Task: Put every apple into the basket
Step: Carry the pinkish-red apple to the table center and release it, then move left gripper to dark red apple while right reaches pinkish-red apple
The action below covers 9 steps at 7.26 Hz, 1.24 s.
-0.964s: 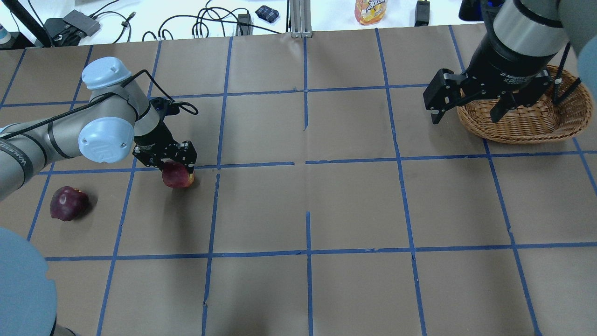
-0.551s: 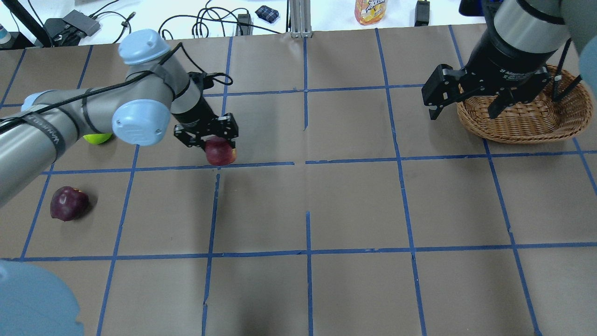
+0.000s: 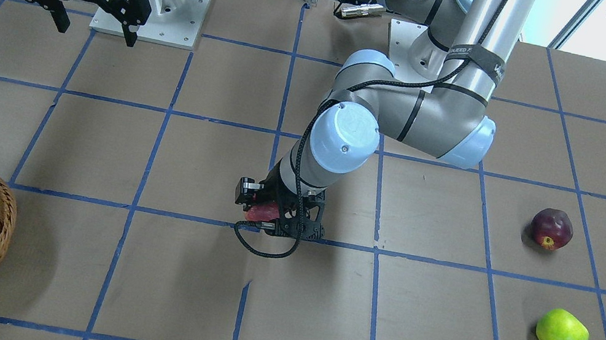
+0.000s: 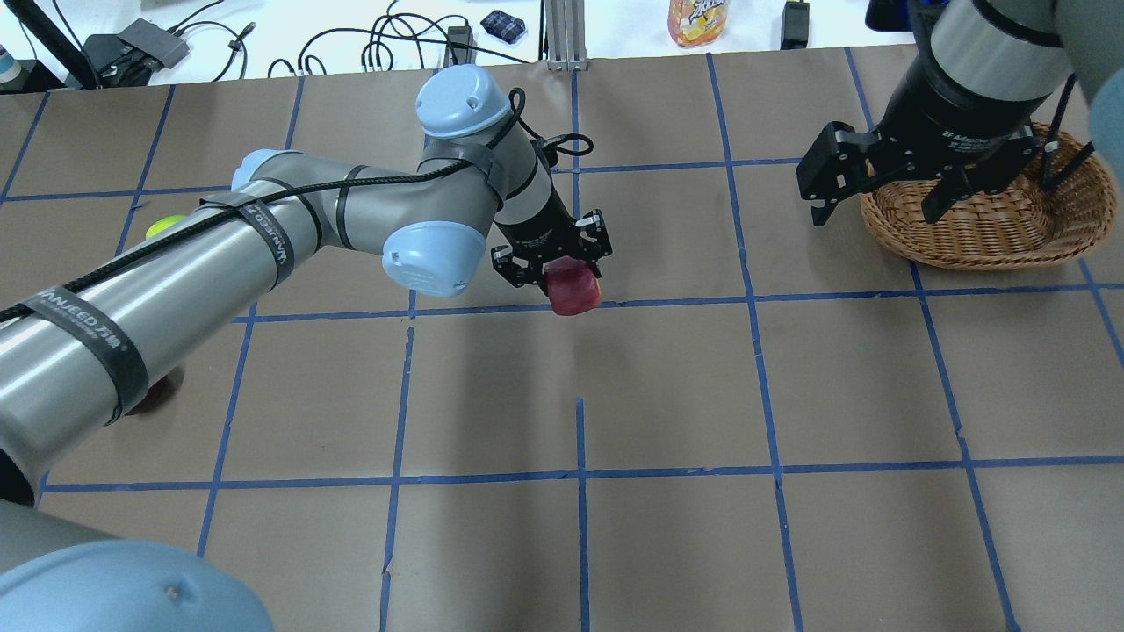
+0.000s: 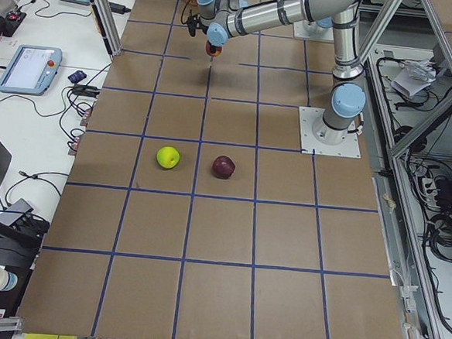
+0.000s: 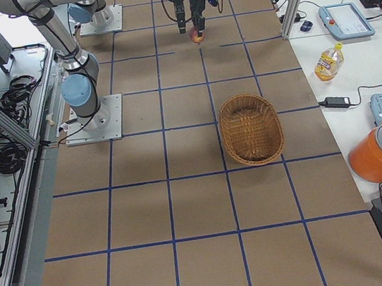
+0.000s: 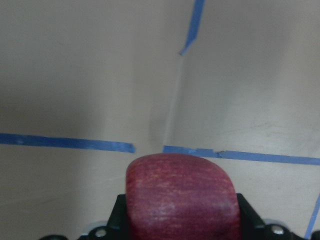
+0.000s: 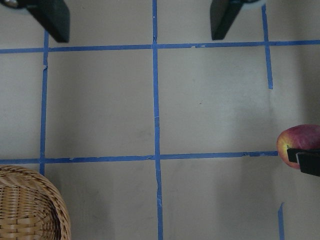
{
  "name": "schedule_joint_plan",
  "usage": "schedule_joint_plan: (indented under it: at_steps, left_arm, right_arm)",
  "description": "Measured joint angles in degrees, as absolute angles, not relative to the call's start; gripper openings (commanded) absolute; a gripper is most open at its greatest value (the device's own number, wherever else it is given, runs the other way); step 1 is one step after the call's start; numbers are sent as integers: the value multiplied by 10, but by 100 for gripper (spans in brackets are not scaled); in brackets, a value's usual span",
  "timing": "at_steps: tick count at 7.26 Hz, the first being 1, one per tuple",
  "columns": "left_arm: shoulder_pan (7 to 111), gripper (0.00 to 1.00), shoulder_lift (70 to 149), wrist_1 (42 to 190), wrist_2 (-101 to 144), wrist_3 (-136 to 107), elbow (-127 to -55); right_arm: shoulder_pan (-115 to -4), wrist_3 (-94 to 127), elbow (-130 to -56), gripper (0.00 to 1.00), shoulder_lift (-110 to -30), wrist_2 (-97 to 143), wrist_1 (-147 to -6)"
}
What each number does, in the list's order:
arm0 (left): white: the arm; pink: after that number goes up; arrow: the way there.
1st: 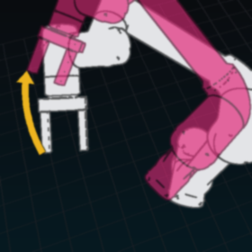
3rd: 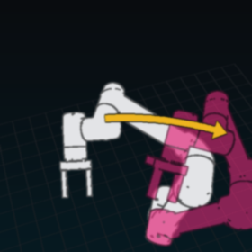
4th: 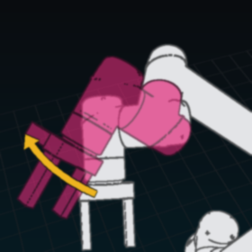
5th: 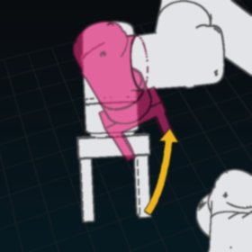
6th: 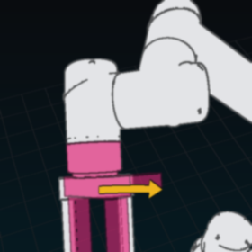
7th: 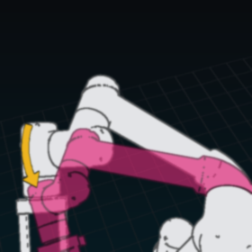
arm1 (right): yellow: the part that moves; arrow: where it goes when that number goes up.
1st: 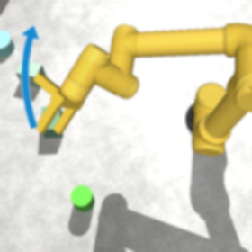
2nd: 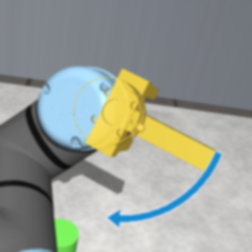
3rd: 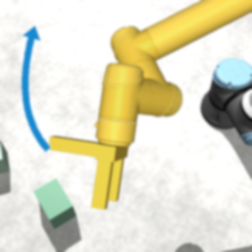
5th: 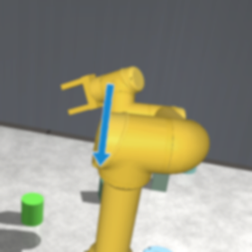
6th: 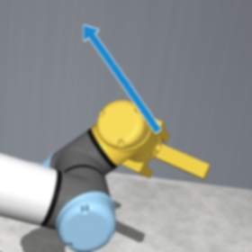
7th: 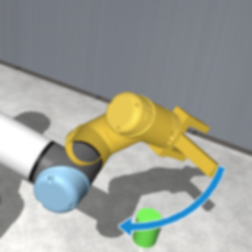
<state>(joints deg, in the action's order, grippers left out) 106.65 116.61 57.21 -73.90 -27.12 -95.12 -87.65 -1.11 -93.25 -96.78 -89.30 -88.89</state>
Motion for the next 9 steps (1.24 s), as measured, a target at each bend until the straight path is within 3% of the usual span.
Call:
schedule_joint_plan:
  at_steps: [3, 5, 9]
  left_arm:
    - [1077, 100, 1174, 550, -792, -254, -951]
    - [1025, 100, 1137, 598, -812, -191, -940]
    - [717, 100, 1055, 758, -874, 150, -937]
  right_arm:
    - [-877, -8, -933, 100, -968, -889, -889]
    - [-877, -8, -933, 100, -965, -891, -893]
    - [-892, 42, -953, 100, -875, -873, -1004]
